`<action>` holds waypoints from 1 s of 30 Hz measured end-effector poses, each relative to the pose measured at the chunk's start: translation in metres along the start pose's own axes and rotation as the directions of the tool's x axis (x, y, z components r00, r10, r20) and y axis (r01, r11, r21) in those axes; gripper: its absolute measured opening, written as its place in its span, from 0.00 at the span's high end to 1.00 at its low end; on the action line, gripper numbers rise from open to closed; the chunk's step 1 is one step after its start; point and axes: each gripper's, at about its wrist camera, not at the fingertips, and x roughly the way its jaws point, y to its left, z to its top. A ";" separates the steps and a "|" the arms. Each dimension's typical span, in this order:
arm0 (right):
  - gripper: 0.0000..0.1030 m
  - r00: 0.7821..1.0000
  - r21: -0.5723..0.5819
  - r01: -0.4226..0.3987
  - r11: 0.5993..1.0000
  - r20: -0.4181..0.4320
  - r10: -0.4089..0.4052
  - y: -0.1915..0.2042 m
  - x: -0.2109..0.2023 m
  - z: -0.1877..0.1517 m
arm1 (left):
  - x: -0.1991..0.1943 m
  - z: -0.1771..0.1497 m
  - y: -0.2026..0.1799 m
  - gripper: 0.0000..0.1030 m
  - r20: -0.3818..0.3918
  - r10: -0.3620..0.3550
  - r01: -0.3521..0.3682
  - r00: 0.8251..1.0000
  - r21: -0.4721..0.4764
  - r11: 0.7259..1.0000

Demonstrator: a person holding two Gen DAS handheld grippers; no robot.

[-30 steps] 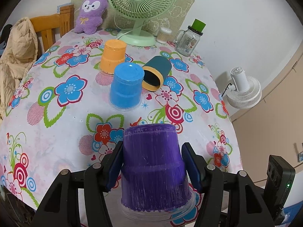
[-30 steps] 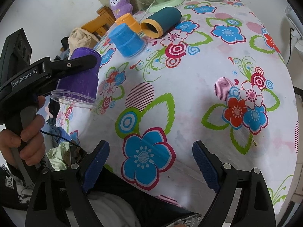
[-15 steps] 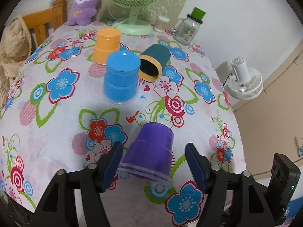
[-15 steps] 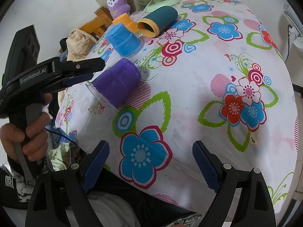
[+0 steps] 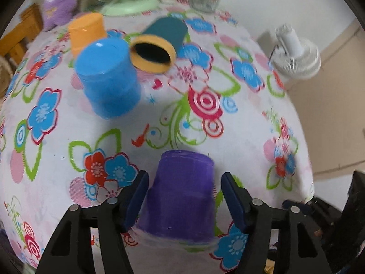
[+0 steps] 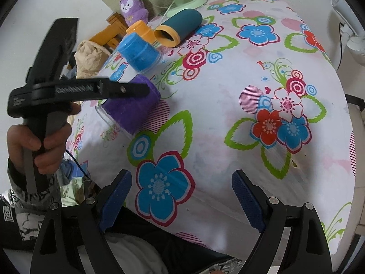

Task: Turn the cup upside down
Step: 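Lower the purple cup rim-first toward the tablecloth with the left tool, then set the purple cup rim-down on the table and open the left tool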

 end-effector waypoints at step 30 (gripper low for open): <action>0.12 1.000 -0.031 0.009 0.999 -0.010 -0.009 0.015 0.003 0.002 | -0.036 -0.001 0.003 0.41 0.111 -0.063 0.064 0.992 -0.006 0.998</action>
